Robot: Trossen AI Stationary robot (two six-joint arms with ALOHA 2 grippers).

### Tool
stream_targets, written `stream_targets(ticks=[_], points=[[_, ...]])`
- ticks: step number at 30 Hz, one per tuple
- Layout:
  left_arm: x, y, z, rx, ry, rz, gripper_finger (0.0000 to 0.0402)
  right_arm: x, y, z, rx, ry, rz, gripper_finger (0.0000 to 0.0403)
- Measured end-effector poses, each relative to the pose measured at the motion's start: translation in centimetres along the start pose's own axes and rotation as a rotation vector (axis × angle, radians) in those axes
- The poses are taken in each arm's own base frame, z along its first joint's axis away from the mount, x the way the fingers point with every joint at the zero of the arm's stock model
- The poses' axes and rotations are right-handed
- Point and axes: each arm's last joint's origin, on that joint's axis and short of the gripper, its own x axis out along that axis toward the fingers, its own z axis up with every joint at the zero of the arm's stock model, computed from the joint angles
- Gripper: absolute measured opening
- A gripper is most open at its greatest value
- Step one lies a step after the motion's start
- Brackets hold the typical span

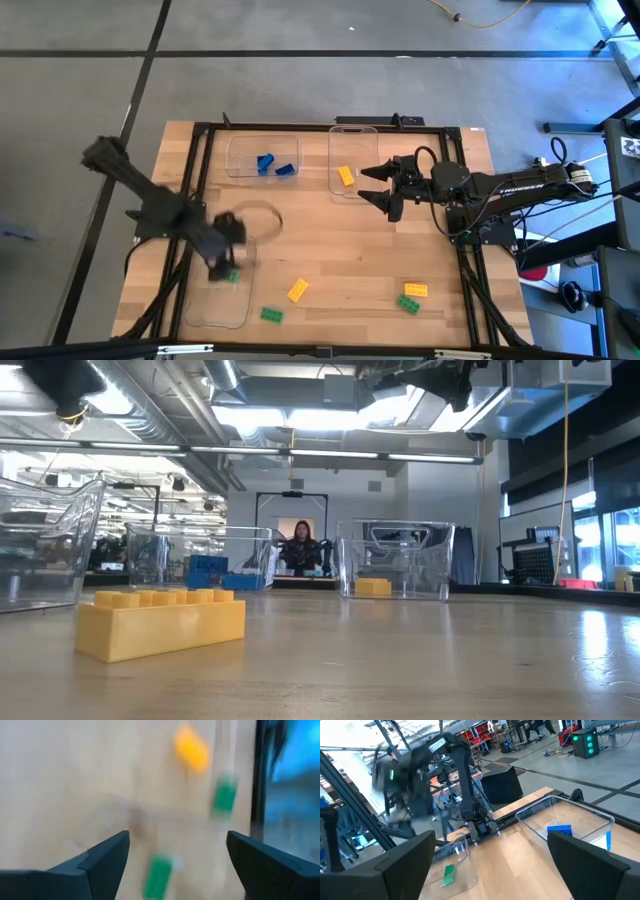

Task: Sort & place blocks by color
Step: Put the right yellow game piece into the top right transparent bin

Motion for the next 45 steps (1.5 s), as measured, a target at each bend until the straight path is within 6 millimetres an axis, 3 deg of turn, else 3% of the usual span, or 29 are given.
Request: stream_targets(ticks=[4,8,11,16,21,38,41,45], points=[[-4.7,1.6,2.5,-0.049,-0.378,0.056,0.0323,0.0,0.0,0.0,0.0,0.0,0.0,0.0386],[-7.4,3.4,4.1,-0.059,-0.68,0.079,0.0324,0.0,0.0,0.0,0.0,0.0,0.0,0.0386],[-8.0,4.6,4.9,-0.046,-0.867,0.07,0.0323,0.0,0.0,0.0,0.0,0.0,0.0,0.0386],[-6.4,6.2,5.1,-0.037,-1.086,0.003,0.0323,0.0,0.0,0.0,0.0,0.0,0.0,0.0386],[-4.8,6.8,4.5,-0.055,-1.182,-0.037,0.0323,0.0,0.0,0.0,0.0,-0.001,0.0,0.0386],[-5.1,6.8,4.6,-0.054,-1.217,-0.013,0.0323,0.0,0.0,-0.1,0.001,0.021,0.012,0.0386],[-5.1,6.8,4.6,-0.054,-1.217,-0.013,0.0323,-0.3,0.2,0.0,0.024,0.226,-0.039,0.0386],[-5.1,6.8,4.6,-0.055,-1.218,-0.011,0.0323,-1.7,1.8,0.0,0.053,0.647,-0.111,0.0386]])
